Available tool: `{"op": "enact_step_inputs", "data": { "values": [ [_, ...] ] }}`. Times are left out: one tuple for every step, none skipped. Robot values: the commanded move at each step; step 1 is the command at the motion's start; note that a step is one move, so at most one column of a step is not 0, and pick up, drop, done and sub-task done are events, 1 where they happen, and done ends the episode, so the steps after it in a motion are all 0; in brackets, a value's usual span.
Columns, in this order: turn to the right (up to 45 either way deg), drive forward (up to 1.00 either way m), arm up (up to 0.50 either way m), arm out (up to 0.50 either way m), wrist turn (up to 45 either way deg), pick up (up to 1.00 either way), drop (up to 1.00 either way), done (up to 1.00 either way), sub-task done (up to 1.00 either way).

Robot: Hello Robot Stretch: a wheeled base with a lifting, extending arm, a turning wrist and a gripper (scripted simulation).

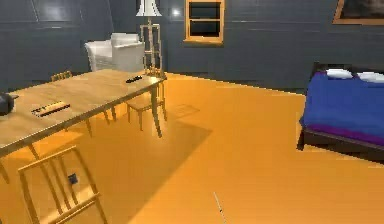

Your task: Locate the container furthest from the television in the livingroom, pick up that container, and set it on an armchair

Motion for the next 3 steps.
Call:
{"op": "enact_step_inputs", "data": {
  "values": [
    [-45.0, 0.00, 0.00, 0.00, 0.0, 0.00, 0.00, 0.00, 0.00],
    [-45.0, 0.00, 0.00, 0.00, 0.0, 0.00, 0.00, 0.00, 0.00],
    [-3.0, 0.00, 0.00, 0.00, 0.0, 0.00, 0.00, 0.00, 0.00]
  ]
}}
